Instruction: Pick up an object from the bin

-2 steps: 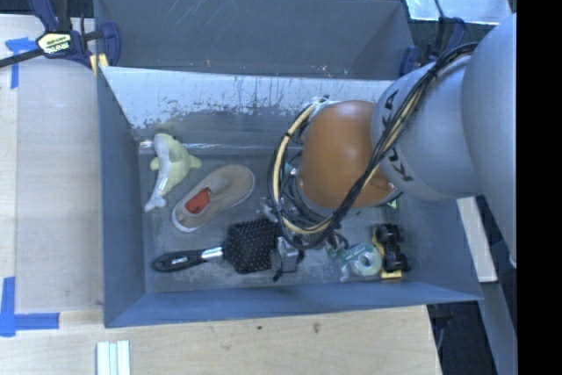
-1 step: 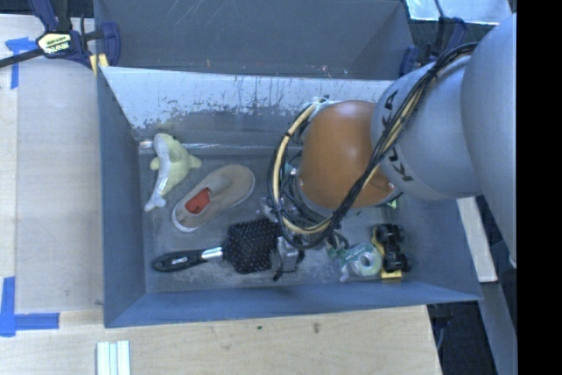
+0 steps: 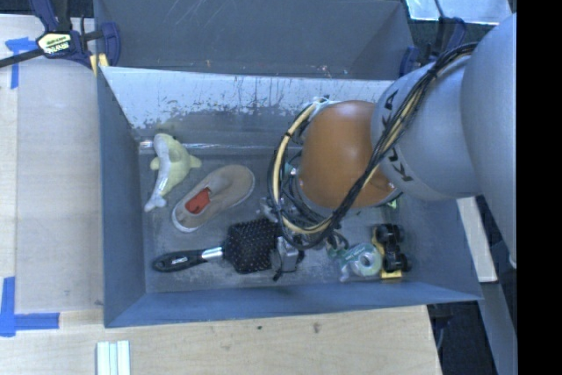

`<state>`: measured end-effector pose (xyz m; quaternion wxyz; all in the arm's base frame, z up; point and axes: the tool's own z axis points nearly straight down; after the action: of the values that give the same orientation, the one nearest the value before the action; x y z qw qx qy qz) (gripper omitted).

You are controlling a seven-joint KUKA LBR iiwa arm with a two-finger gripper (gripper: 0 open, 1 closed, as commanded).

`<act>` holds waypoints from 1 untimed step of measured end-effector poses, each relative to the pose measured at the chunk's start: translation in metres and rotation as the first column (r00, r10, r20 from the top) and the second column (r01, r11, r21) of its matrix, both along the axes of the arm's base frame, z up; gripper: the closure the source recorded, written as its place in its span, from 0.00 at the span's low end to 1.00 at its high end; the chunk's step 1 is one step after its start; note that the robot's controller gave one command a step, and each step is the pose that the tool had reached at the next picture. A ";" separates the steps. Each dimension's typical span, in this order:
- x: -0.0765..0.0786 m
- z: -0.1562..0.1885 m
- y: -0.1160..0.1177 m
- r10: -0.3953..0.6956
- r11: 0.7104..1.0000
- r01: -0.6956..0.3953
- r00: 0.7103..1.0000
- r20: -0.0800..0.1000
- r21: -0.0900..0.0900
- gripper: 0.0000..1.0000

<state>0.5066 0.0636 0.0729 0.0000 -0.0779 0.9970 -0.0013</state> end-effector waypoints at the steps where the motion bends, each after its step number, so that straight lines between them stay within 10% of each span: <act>1: 0.000 0.000 0.000 0.000 1.000 0.000 1.000 0.000 0.000 1.00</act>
Offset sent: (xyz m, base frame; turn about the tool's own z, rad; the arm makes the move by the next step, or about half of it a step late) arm 0.0000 0.0000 0.0000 0.0000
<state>0.5066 0.0636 0.0729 0.0000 -0.0779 0.9970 -0.0012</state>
